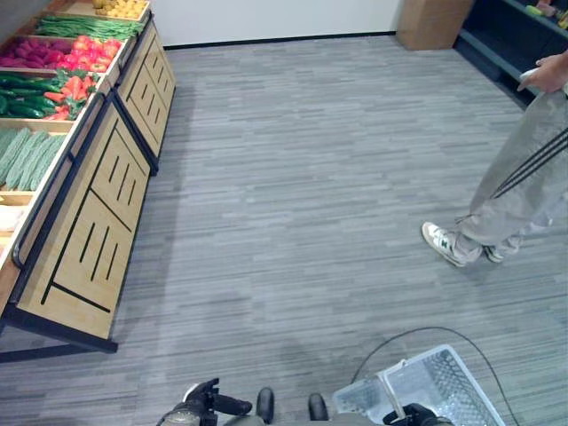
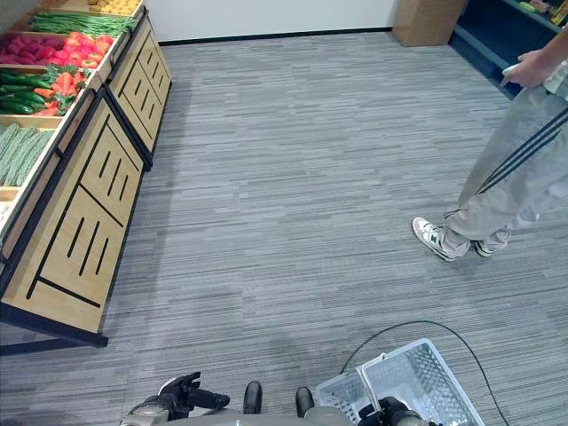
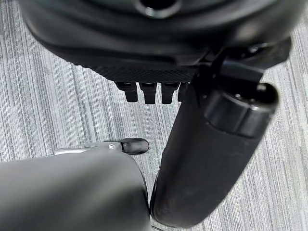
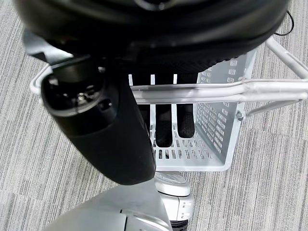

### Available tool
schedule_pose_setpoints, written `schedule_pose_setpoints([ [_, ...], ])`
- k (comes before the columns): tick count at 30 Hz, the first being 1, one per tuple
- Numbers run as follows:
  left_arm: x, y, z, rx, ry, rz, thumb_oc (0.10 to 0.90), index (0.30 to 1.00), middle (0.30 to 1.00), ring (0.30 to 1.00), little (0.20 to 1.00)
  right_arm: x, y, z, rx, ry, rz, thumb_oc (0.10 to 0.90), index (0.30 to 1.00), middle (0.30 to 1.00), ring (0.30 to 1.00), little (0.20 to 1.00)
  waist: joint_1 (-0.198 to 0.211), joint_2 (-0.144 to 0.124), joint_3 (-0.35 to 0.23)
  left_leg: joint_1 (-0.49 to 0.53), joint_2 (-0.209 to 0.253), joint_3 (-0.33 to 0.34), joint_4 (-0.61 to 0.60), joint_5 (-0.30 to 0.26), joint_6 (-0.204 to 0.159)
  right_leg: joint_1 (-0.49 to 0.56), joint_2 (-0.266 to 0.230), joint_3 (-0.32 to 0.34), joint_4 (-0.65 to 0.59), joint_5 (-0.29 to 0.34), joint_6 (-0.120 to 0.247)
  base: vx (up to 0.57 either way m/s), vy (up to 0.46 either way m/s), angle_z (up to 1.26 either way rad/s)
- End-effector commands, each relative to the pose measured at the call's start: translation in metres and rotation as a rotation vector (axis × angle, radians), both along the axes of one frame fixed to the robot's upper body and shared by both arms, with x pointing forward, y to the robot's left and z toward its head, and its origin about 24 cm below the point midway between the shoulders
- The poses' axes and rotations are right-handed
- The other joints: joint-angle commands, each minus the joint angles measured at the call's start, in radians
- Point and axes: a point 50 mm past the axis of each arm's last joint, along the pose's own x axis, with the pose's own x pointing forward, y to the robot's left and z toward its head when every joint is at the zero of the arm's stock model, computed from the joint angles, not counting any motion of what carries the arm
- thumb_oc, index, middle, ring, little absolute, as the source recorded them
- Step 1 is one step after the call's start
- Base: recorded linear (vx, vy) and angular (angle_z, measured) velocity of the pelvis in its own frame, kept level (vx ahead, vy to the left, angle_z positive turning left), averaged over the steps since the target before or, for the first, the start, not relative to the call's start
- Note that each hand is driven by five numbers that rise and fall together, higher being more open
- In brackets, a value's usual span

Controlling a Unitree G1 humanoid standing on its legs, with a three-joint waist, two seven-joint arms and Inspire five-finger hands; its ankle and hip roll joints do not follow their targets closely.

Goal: Get the vegetables into the basket

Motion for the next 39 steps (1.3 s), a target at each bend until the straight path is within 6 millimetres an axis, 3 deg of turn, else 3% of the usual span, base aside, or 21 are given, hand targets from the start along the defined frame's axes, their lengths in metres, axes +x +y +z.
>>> schedule_pose_setpoints([
  [1, -0.005, 0.009, 0.0, 0.051, 0.037, -0.018, 0.9, 1.0, 1.0, 1.0, 1.0, -0.006, -0.002, -0.001, 0.004, 0.018, -0.013, 0.4, 0.3, 0.3, 0.3, 0.3, 0.006, -0.002, 0.006, 0.038, 0.02, -0.006, 0.002, -0.067, -0.036, -0.012, -0.046, -0.015, 0.092, -0.099, 0.075, 0.04, -0.178, -0.01],
  [8, 0.003, 0.013, 0.002, 0.044, 0.001, 0.063, 0.9, 1.0, 1.0, 1.0, 1.0, -0.006, -0.006, 0.001, -0.018, 0.012, -0.01, 0.4, 0.3, 0.3, 0.3, 0.3, 0.006, -0.03, 0.05, -0.038, 0.038, -0.022, 0.166, -0.085, -0.071, -0.051, -0.006, -0.016, 0.177, -0.133, 0.032, 0.02, -0.189, 0.04],
  [11, 0.003, 0.014, 0.003, 0.034, -0.008, 0.099, 0.9, 1.0, 1.0, 1.0, 1.0, -0.012, -0.009, 0.001, -0.025, 0.026, -0.009, 0.4, 0.3, 0.3, 0.3, 0.3, 0.015, -0.053, 0.078, -0.117, 0.033, -0.022, 0.363, -0.009, -0.089, -0.033, -0.001, -0.02, 0.189, -0.13, 0.017, 0.07, -0.205, 0.17],
  [13, 0.006, 0.013, 0.003, 0.027, -0.026, 0.145, 0.9, 1.0, 1.0, 1.0, 1.0, -0.014, -0.013, 0.002, -0.038, 0.034, -0.006, 0.4, 0.3, 0.3, 0.3, 0.3, 0.029, -0.07, 0.1, -0.21, -0.005, -0.026, 0.495, 0.013, -0.062, -0.023, -0.002, -0.01, 0.213, -0.138, 0.001, 0.12, -0.232, 0.11],
  [14, 0.006, 0.013, 0.003, 0.027, -0.026, 0.145, 0.9, 1.0, 1.0, 1.0, 1.0, -0.014, -0.013, 0.002, -0.038, 0.034, -0.006, 0.4, 0.3, 0.3, 0.3, 0.3, 0.029, -0.069, 0.1, -0.211, -0.005, -0.027, 0.497, 0.011, -0.062, -0.024, -0.001, -0.011, 0.214, -0.138, 0.001, 0.09, -0.113, 0.0],
  [15, 0.006, 0.013, 0.003, 0.027, -0.026, 0.145, 0.9, 1.0, 1.0, 1.0, 1.0, -0.014, -0.013, 0.002, -0.038, 0.034, -0.006, 0.4, 0.3, 0.3, 0.3, 0.3, 0.029, -0.069, 0.1, -0.211, -0.005, -0.027, 0.497, 0.011, -0.062, -0.024, -0.001, -0.011, 0.214, -0.139, 0.001, 0.29, -0.047, -0.06],
  [16, 0.002, 0.01, 0.002, 0.016, -0.019, 0.162, 0.9, 1.0, 1.0, 1.0, 1.0, -0.02, -0.02, 0.003, -0.056, 0.055, -0.01, 0.4, 0.3, 0.3, 0.3, 0.3, 0.04, -0.052, 0.08, -0.267, -0.007, 0.015, 0.348, -0.021, -0.052, 0.013, 0.0, -0.003, 0.198, -0.164, 0.01, 0.51, -0.047, 0.03],
  [17, 0.001, 0.007, 0.001, 0.013, -0.015, 0.144, 0.9, 1.0, 1.0, 1.0, 1.0, -0.022, -0.023, 0.004, -0.064, 0.061, -0.006, 0.4, 0.3, 0.3, 0.3, 0.3, 0.061, -0.034, 0.077, -0.298, 0.01, 0.028, 0.2, 0.026, -0.057, 0.058, 0.007, 0.009, 0.179, -0.184, 0.016, 0.52, -0.047, -0.01],
  [18, 0.001, 0.007, 0.001, 0.013, -0.015, 0.144, 0.9, 1.0, 1.0, 1.0, 1.0, -0.022, -0.023, 0.004, -0.063, 0.062, -0.006, 0.4, 0.3, 0.3, 0.3, 0.3, 0.062, -0.037, 0.08, -0.291, 0.007, 0.03, 0.195, 0.028, -0.056, 0.062, 0.004, 0.01, 0.179, -0.186, 0.016, 0.4, 0.007, 0.14],
  [19, 0.002, 0.004, 0.0, 0.013, -0.021, 0.143, 0.9, 1.0, 1.0, 1.0, 1.0, -0.023, -0.023, 0.004, -0.071, 0.065, 0.009, 0.4, 0.3, 0.3, 0.3, 0.3, 0.085, -0.034, 0.081, -0.343, 0.0, -0.005, 0.078, 0.042, -0.057, 0.099, 0.001, 0.039, 0.165, -0.211, 0.019, 0.28, 0.016, 0.08],
  [21, 0.001, 0.002, 0.0, 0.01, -0.019, 0.145, 0.9, 1.0, 1.0, 1.0, 1.0, -0.022, -0.024, 0.004, -0.076, 0.069, 0.016, 0.4, 0.3, 0.3, 0.3, 0.3, 0.101, -0.026, 0.069, -0.371, 0.014, -0.027, 0.026, 0.083, -0.083, 0.151, -0.01, 0.066, 0.157, -0.236, 0.024, 0.42, 0.058, -0.19],
  [24, -0.009, 0.0, -0.003, 0.0, 0.011, 0.162, 0.9, 1.0, 1.0, 1.0, 1.0, -0.022, -0.022, 0.004, -0.062, 0.071, 0.002, 0.4, 0.3, 0.3, 0.3, 0.3, 0.132, -0.02, 0.034, -0.385, 0.034, 0.095, 0.023, 0.131, -0.096, 0.233, -0.046, 0.084, 0.134, -0.263, 0.045, 0.56, 0.163, -0.78],
  [26, -0.02, 0.003, -0.005, 0.001, 0.034, 0.2, 0.9, 1.0, 1.0, 1.0, 1.0, -0.025, -0.022, 0.003, -0.062, 0.089, -0.001, 0.4, 0.3, 0.3, 0.3, 0.3, 0.161, -0.031, -0.008, -0.37, 0.035, 0.116, 0.037, 0.18, -0.088, 0.273, -0.103, 0.079, 0.131, -0.249, 0.075, 0.71, 0.256, -0.79],
  [28, -0.027, 0.004, -0.006, 0.006, 0.056, 0.206, 0.9, 1.0, 1.0, 1.0, 1.0, -0.027, -0.021, 0.003, -0.06, 0.097, 0.006, 0.4, 0.3, 0.3, 0.3, 0.3, 0.17, -0.058, -0.035, -0.352, 0.01, 0.142, 0.048, 0.18, -0.071, 0.255, -0.174, 0.055, 0.168, -0.137, 0.124, 0.5, 0.172, -0.8],
  [29, -0.027, 0.004, -0.006, 0.006, 0.056, 0.206, 0.9, 1.0, 1.0, 1.0, 1.0, -0.027, -0.021, 0.003, -0.06, 0.097, 0.006, 0.4, 0.3, 0.3, 0.3, 0.3, 0.173, -0.055, -0.038, -0.355, 0.015, 0.143, 0.049, 0.18, -0.072, 0.251, -0.171, 0.059, 0.168, -0.134, 0.123, 0.48, 0.136, -0.59],
  [30, -0.032, 0.008, -0.006, 0.008, 0.065, 0.227, 0.9, 1.0, 1.0, 1.0, 1.0, -0.023, -0.019, 0.002, -0.048, 0.081, 0.009, 0.4, 0.3, 0.3, 0.3, 0.3, 0.183, -0.083, -0.058, -0.331, -0.008, 0.171, 0.064, 0.149, -0.061, 0.222, -0.22, 0.048, 0.217, 0.037, 0.182, 0.43, 0.129, -0.78],
  [32, -0.031, 0.013, -0.005, 0.017, 0.058, 0.217, 0.9, 1.0, 1.0, 1.0, 1.0, -0.01, -0.015, 0.003, -0.035, 0.043, 0.027, 0.4, 0.3, 0.3, 0.3, 0.3, 0.203, -0.094, -0.069, -0.317, -0.019, 0.194, 0.1, 0.094, -0.035, 0.187, -0.262, 0.035, 0.254, 0.181, 0.199, 0.49, 0.156, -0.95],
  [34, -0.027, 0.014, -0.004, 0.016, 0.055, 0.204, 0.9, 1.0, 1.0, 1.0, 1.0, -0.002, -0.013, 0.004, -0.027, 0.018, 0.031, 0.4, 0.3, 0.3, 0.3, 0.3, 0.209, -0.098, -0.068, -0.302, -0.038, 0.185, 0.129, 0.047, -0.013, 0.171, -0.277, 0.027, 0.3, 0.255, 0.197, 0.37, 0.146, -0.14],
  [37, -0.022, 0.016, -0.003, 0.017, 0.044, 0.202, 0.9, 1.0, 1.0, 1.0, 1.0, 0.007, -0.014, 0.006, -0.024, -0.025, 0.001, 0.4, 0.3, 0.3, 0.3, 0.3, 0.196, -0.077, -0.053, -0.251, -0.063, 0.14, 0.136, -0.001, 0.027, 0.092, -0.288, 0.003, 0.456, 0.339, 0.137, 0.31, 0.173, 0.43],
  [38, -0.022, 0.016, -0.003, 0.018, 0.045, 0.198, 0.9, 1.0, 1.0, 1.0, 1.0, 0.008, -0.013, 0.006, -0.023, -0.034, -0.003, 0.4, 0.3, 0.3, 0.3, 0.3, 0.183, -0.061, -0.041, -0.228, -0.066, 0.121, 0.13, -0.009, 0.035, 0.056, -0.271, 0.013, 0.51, 0.339, 0.11, 0.28, 0.15, 0.62],
  [39, -0.021, 0.017, -0.002, 0.023, 0.044, 0.198, 0.9, 1.0, 1.0, 1.0, 1.0, 0.009, -0.012, 0.006, -0.023, -0.04, -0.005, 0.4, 0.3, 0.3, 0.3, 0.3, 0.164, -0.045, -0.023, -0.192, -0.063, 0.09, 0.118, -0.018, 0.041, 0.005, -0.247, 0.021, 0.545, 0.286, 0.088, 0.27, 0.107, 0.69],
])
